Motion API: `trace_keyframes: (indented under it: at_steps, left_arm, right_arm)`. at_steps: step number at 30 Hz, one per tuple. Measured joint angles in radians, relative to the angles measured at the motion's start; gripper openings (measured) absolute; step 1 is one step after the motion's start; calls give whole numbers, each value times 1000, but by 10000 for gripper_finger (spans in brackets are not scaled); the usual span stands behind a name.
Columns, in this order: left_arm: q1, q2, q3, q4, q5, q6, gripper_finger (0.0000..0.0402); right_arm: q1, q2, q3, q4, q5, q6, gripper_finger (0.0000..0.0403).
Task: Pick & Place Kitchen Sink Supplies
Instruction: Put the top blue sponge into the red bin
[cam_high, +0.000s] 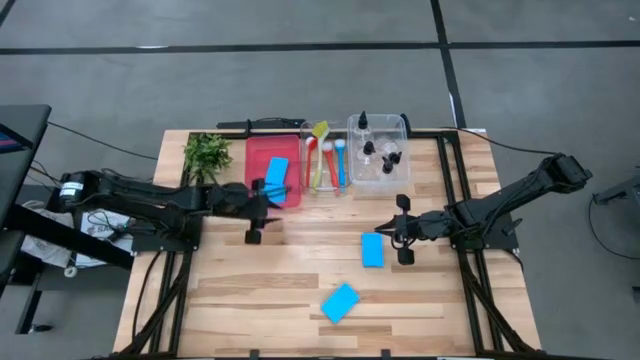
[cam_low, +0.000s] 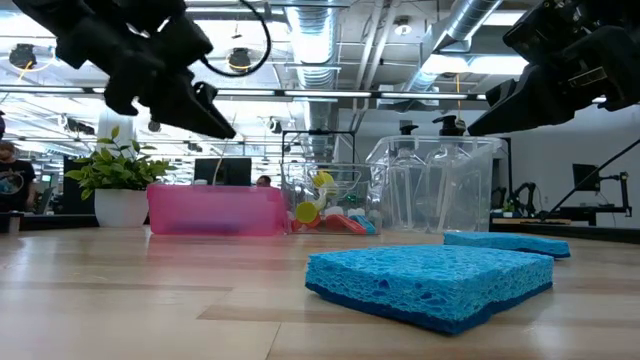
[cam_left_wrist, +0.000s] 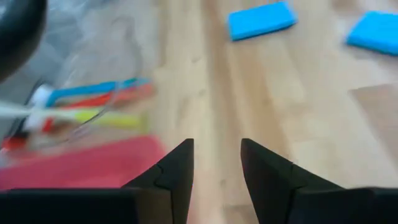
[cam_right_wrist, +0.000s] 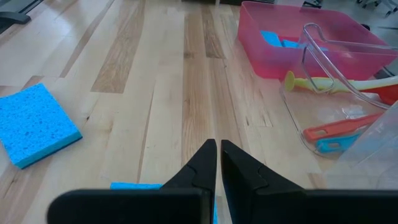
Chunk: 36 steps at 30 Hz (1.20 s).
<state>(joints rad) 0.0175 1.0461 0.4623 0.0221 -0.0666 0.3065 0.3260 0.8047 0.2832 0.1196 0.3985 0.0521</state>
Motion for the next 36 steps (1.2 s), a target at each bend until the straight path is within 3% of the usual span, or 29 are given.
trace_keyframes:
  at_steps: [8, 18, 26, 36]
  left_arm:
    - [-140, 148, 0, 181, -6, -2, 139]
    - [-158, 221, 0, 188, -66, -144, 132]
    - [-158, 220, 0, 202, -66, -184, 122]
    - [-158, 219, 0, 220, -66, -192, 118]
  right_arm:
    - [-1, 0, 0, 1, -4, 8, 16]
    - [0, 12, 0, -66, -62, 182, 23]
    - [2, 158, 0, -68, -135, 264, 80]
    - [60, 322, 5, 147, -141, 256, 144]
